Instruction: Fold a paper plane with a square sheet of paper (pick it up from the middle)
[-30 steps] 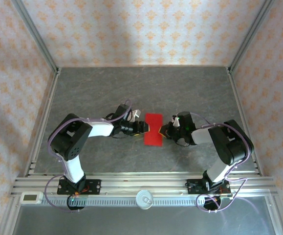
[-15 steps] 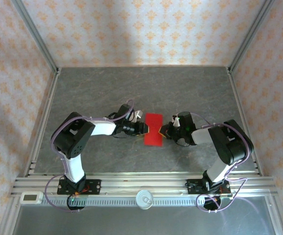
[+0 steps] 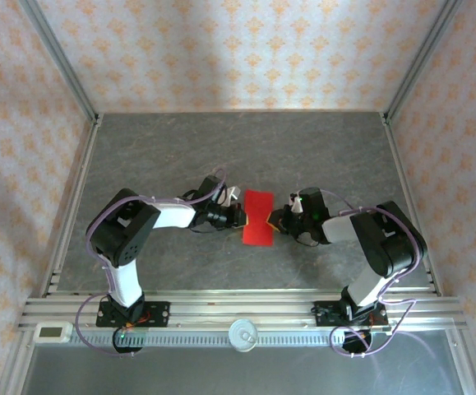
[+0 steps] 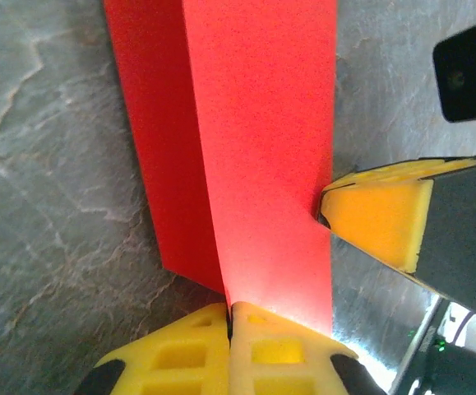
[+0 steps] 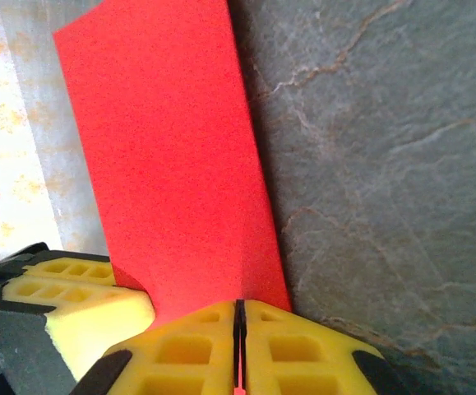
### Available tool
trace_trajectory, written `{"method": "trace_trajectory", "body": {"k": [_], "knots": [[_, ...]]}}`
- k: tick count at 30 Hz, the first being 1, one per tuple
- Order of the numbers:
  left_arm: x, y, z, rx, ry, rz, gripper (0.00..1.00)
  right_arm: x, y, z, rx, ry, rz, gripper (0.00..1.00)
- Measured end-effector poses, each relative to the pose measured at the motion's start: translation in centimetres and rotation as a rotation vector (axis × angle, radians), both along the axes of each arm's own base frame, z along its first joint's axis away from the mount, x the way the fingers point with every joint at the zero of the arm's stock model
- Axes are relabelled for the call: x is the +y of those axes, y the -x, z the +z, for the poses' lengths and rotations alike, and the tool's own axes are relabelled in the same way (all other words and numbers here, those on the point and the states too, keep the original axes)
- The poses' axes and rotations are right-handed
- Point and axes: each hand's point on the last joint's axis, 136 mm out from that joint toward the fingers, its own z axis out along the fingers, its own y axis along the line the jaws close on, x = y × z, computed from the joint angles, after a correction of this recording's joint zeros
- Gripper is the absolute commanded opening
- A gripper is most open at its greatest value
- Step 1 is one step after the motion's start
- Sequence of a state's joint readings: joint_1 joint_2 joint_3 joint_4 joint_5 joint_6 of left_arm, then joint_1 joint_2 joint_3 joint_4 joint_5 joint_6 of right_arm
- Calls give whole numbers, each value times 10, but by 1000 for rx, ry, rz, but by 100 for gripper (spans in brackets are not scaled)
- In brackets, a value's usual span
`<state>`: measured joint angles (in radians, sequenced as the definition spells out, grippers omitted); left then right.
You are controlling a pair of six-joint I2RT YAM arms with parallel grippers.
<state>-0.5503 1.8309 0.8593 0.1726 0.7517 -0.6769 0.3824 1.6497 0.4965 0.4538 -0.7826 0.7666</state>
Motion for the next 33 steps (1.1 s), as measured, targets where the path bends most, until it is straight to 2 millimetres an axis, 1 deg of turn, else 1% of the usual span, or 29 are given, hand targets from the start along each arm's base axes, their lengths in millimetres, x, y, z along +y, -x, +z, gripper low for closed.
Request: {"method": "trace_trajectory", "body": {"k": [4, 7, 10, 13, 15, 18, 23, 29, 33], "knots": [[2, 4, 6, 2, 11, 12, 0, -1, 1, 6, -14, 2, 5, 28], [3, 5, 15, -10, 26, 19, 0, -3, 3, 15, -43, 9, 7, 34], [4, 6, 22, -25, 37, 21, 0, -5, 4, 31, -99, 9, 7, 35], [7, 10, 24, -26, 47, 29, 0, -10, 3, 46, -165, 21, -3, 36], [11, 12, 24, -15, 52, 41, 0, -12, 3, 54, -213, 36, -11, 36], [19, 10, 20, 0, 52, 66, 0, -14, 7, 62, -285, 71, -12, 37], [25, 6, 21, 7, 61, 78, 0, -9, 18, 65, -378, 162, 22, 37], [24, 6, 31, -20, 75, 70, 0, 0, 32, 58, -475, 314, 108, 37], [24, 6, 33, -25, 77, 69, 0, 6, 40, 54, -537, 400, 168, 37]]}}
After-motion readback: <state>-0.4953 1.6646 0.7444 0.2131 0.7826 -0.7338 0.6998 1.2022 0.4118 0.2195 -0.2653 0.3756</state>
